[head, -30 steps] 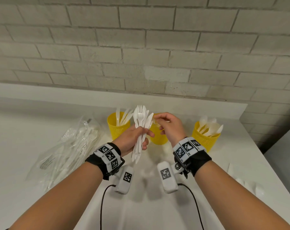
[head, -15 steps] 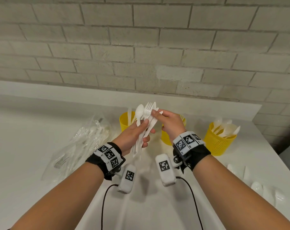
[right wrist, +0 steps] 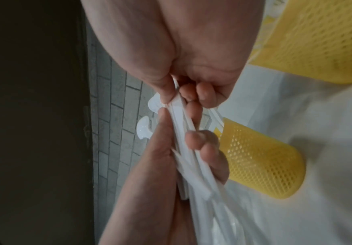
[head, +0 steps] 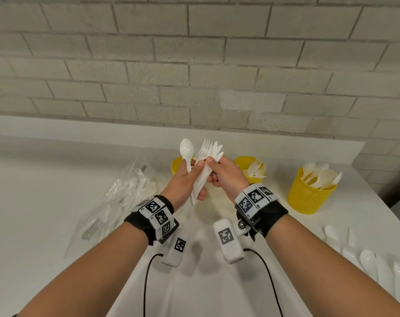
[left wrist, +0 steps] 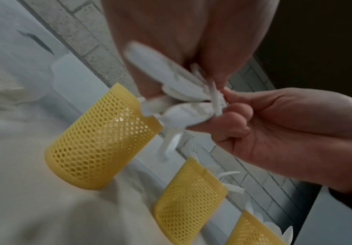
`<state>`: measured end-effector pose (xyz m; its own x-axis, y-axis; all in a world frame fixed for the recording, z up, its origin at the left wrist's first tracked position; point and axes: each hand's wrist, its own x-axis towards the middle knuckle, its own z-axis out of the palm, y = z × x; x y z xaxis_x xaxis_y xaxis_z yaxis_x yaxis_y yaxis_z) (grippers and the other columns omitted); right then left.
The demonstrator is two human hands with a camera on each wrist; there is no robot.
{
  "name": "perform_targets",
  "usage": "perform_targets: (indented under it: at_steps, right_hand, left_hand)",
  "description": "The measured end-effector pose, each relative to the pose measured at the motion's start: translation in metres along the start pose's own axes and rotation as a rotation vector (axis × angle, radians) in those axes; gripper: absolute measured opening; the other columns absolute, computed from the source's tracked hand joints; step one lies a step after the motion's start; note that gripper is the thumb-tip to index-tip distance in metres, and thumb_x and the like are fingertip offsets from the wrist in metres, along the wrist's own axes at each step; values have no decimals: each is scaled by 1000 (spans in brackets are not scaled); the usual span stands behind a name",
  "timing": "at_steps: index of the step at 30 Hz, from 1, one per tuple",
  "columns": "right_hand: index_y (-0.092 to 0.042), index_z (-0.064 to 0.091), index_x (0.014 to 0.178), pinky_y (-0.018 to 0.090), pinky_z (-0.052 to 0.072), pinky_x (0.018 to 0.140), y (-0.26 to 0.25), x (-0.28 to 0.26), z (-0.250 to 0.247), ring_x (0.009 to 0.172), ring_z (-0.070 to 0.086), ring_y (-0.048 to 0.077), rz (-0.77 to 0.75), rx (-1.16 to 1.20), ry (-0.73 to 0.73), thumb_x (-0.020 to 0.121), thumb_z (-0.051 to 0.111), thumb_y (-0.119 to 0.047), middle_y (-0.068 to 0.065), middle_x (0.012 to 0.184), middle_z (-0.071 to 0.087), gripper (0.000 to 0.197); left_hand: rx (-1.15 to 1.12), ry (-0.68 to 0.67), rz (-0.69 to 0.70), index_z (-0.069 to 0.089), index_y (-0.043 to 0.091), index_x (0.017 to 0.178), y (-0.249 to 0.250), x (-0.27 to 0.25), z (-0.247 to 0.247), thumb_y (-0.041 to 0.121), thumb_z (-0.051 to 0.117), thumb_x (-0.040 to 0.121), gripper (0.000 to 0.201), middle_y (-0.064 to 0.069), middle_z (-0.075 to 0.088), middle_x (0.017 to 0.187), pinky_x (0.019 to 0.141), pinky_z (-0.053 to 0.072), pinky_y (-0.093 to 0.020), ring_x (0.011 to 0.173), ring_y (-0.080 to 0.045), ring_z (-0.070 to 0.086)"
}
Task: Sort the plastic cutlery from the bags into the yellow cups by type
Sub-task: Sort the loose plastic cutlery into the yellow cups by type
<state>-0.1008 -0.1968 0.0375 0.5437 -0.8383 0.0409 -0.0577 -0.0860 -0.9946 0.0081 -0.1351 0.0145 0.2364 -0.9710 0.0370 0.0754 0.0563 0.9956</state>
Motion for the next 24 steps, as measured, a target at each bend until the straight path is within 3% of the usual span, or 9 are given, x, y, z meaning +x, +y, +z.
perform_targets:
  at_steps: [2, 5, 9, 11, 13, 16, 19, 21, 24]
  right_hand:
    - [-9, 57, 103, 16, 32, 49, -5, 9, 0, 54, 41, 7, -19, -49, 47, 100, 39, -19, -2, 63, 46, 20]
    - [-5, 55, 117, 17, 31, 58, -18, 30, -9, 62, 41, 1, -52, -72, 183, 100, 41, -22, -10, 70, 44, 28]
    - [-14, 53, 107, 23, 37, 65, -36, 57, -25, 66, 43, 9, -187, -56, 357, 99, 42, -27, 1, 82, 47, 18]
    - [-20, 50, 98, 37, 44, 74, -32, 67, -20, 76, 48, 22, -242, -141, 391, 98, 41, -29, 12, 94, 48, 12]
    - [-9, 52, 106, 49, 47, 85, -19, 73, -8, 83, 50, 28, -227, -241, 367, 98, 41, -27, 21, 106, 52, 22]
    - [1, 53, 113, 55, 51, 87, 0, 76, 9, 84, 59, 39, -88, -352, 254, 98, 43, -24, 27, 113, 55, 31]
    - [-7, 53, 123, 48, 48, 97, -2, 60, 17, 92, 59, 32, -12, -375, 154, 96, 47, -31, 21, 127, 44, 36]
    - [-11, 47, 135, 28, 38, 103, -10, 48, 17, 108, 53, 23, -61, -347, 189, 96, 48, -37, 13, 136, 34, 47]
    - [-16, 59, 120, 17, 33, 94, -25, 32, 22, 106, 51, 11, -153, -194, 198, 93, 50, -42, 6, 126, 44, 39]
  left_hand:
    - [-1, 59, 24, 41, 18, 98, 7, 1, -3, 34, 44, 100, 17, -9, 64, 79, 45, 52, -31, 49, -22, 60]
    - [27, 180, 55, 39, 18, 104, 14, 8, -16, 32, 44, 100, 16, -3, 63, 83, 52, 57, -34, 65, -21, 66]
    - [121, 312, 151, 36, 12, 109, 16, 16, -38, 26, 41, 101, 17, 0, 58, 78, 66, 52, -24, 70, -8, 58]
    - [126, 336, 162, 36, 13, 107, 17, 15, -44, 26, 40, 101, 14, 1, 52, 74, 63, 50, -22, 63, -6, 53]
    - [104, 318, 139, 37, 18, 101, 17, 12, -44, 28, 40, 102, 10, 1, 48, 72, 54, 48, -21, 52, -5, 46]
    - [79, 274, 103, 37, 22, 93, 17, 7, -39, 31, 41, 101, 13, 3, 44, 71, 46, 37, -19, 46, -4, 37]
    - [45, 242, 67, 37, 22, 94, 15, 5, -37, 38, 42, 100, 18, 3, 42, 73, 46, 30, -19, 49, -6, 33]
    - [38, 221, 55, 37, 22, 95, 15, 5, -36, 41, 40, 99, 20, 3, 41, 74, 46, 29, -19, 50, -6, 32]
    - [26, 182, 44, 38, 20, 101, 15, 5, -31, 42, 38, 100, 21, 3, 40, 77, 47, 30, -18, 52, -6, 32]
